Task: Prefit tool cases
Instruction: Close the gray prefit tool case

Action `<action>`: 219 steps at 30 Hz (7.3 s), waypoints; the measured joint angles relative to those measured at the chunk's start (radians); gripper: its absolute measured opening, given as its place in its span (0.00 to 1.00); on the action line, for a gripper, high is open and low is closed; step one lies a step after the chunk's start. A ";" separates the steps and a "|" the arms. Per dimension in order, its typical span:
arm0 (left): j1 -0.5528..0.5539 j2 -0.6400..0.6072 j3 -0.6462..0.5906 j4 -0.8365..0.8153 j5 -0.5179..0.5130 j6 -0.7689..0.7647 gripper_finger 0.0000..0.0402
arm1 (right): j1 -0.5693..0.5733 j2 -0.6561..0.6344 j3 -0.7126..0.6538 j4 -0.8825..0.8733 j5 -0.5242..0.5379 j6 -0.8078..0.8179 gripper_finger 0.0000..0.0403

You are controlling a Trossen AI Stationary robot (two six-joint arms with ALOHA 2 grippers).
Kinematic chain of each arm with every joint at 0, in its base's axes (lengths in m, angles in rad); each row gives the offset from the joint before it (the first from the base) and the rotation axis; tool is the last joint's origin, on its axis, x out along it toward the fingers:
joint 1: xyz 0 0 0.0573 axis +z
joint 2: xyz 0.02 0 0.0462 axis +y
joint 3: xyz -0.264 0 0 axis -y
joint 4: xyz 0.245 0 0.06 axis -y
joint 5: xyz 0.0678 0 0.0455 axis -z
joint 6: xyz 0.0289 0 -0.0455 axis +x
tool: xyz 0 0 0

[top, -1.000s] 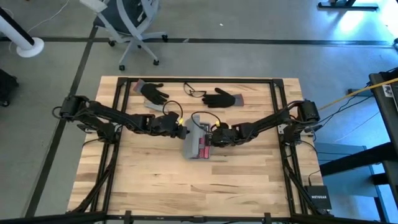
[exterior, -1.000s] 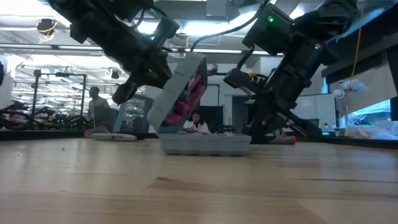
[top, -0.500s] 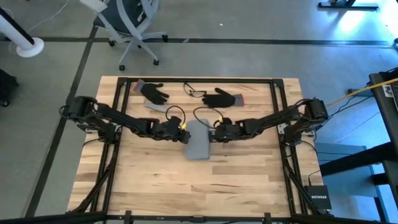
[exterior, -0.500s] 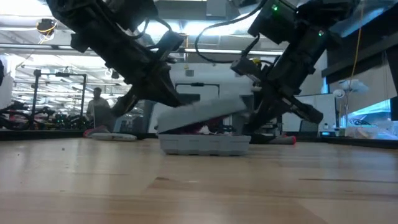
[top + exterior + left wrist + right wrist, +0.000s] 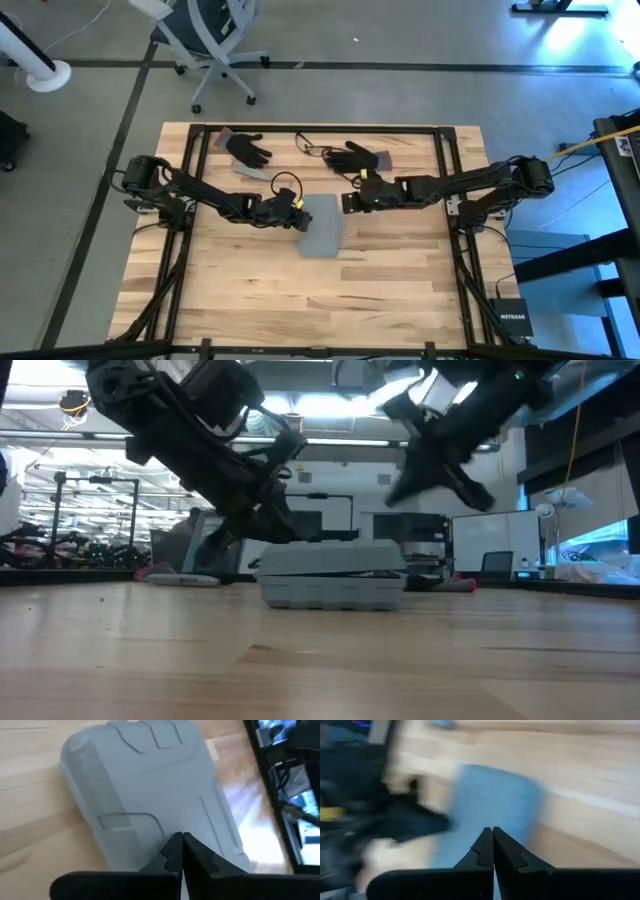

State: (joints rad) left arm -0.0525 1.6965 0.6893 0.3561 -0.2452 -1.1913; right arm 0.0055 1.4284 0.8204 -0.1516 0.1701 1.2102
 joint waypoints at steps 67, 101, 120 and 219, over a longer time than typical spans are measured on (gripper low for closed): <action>-0.063 0.000 0.048 -0.209 0.112 0.114 0.00 | 0.109 0.190 0.025 -0.055 -0.101 0.118 0.00; -0.083 0.057 0.048 -0.101 0.132 0.113 0.00 | 0.147 0.399 0.062 0.114 0.052 0.197 0.00; -0.057 0.055 0.051 -0.128 0.297 0.579 0.00 | 0.223 0.403 -0.068 0.453 0.092 0.357 0.00; 0.000 -0.046 0.147 -0.354 0.180 0.642 0.00 | 0.197 0.058 -0.323 0.400 0.068 0.238 0.00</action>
State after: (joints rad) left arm -0.0528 1.6508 0.8361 0.0025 -0.0648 -0.5490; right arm 0.2021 1.4860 0.4975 0.2481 0.2379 1.4485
